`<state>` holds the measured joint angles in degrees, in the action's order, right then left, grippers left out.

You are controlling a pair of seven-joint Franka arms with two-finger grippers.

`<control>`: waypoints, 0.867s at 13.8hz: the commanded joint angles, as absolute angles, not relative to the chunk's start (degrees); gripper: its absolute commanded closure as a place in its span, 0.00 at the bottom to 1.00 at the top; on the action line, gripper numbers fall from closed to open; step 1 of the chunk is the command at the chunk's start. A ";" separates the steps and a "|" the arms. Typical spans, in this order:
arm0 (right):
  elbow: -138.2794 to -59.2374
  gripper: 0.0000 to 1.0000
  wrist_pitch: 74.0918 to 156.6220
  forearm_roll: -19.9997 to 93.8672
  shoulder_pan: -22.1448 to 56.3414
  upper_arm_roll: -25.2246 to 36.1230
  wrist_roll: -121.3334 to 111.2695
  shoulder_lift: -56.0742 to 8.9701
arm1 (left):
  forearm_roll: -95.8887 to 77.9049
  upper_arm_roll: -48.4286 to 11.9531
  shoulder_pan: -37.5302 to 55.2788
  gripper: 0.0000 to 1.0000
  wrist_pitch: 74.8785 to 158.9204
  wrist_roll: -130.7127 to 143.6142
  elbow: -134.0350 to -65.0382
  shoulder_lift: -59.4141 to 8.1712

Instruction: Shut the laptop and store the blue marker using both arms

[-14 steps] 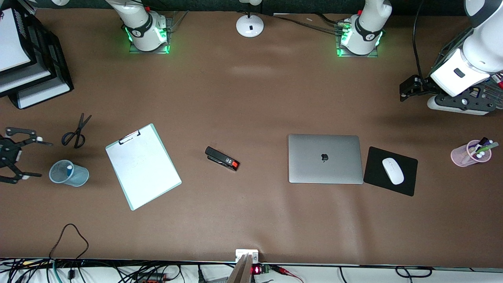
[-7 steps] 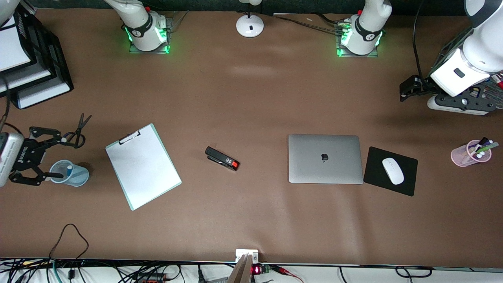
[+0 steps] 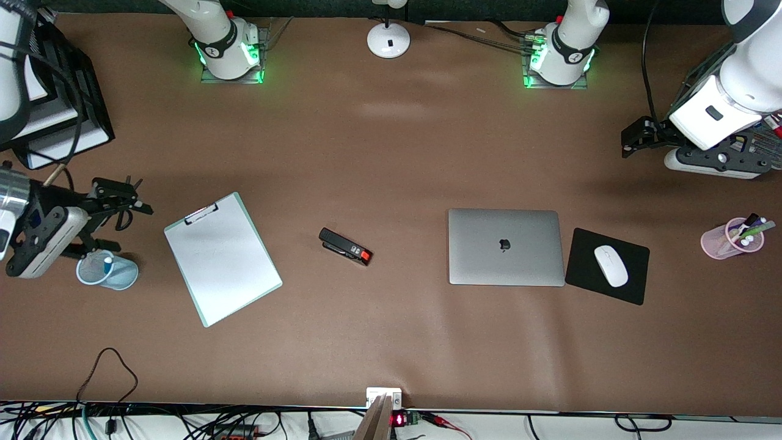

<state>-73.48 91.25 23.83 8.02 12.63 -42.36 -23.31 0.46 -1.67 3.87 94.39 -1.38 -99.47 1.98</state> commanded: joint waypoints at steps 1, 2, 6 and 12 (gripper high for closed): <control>-84.36 0.00 94.48 18.57 10.36 12.48 -31.94 -15.74 | -0.26 -1.49 3.96 0.00 93.34 -2.29 -98.88 2.46; -85.07 0.00 93.70 16.20 11.07 12.48 -28.08 -14.69 | -0.26 -1.49 3.96 0.00 93.34 -2.29 -98.88 2.46; -86.93 0.00 87.12 6.95 14.59 12.39 -13.06 -11.87 | -0.26 -1.49 3.96 0.00 93.34 -2.37 -98.88 2.46; -82.97 0.00 83.67 0.27 12.15 12.22 -7.29 -10.90 | -0.35 -1.49 3.96 0.00 93.34 -2.37 -98.88 2.46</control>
<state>-83.76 84.40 1.73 14.64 12.63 -7.91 -12.10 0.46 -1.67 3.87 94.37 -1.38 -99.46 1.98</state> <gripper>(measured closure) 0.000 0.000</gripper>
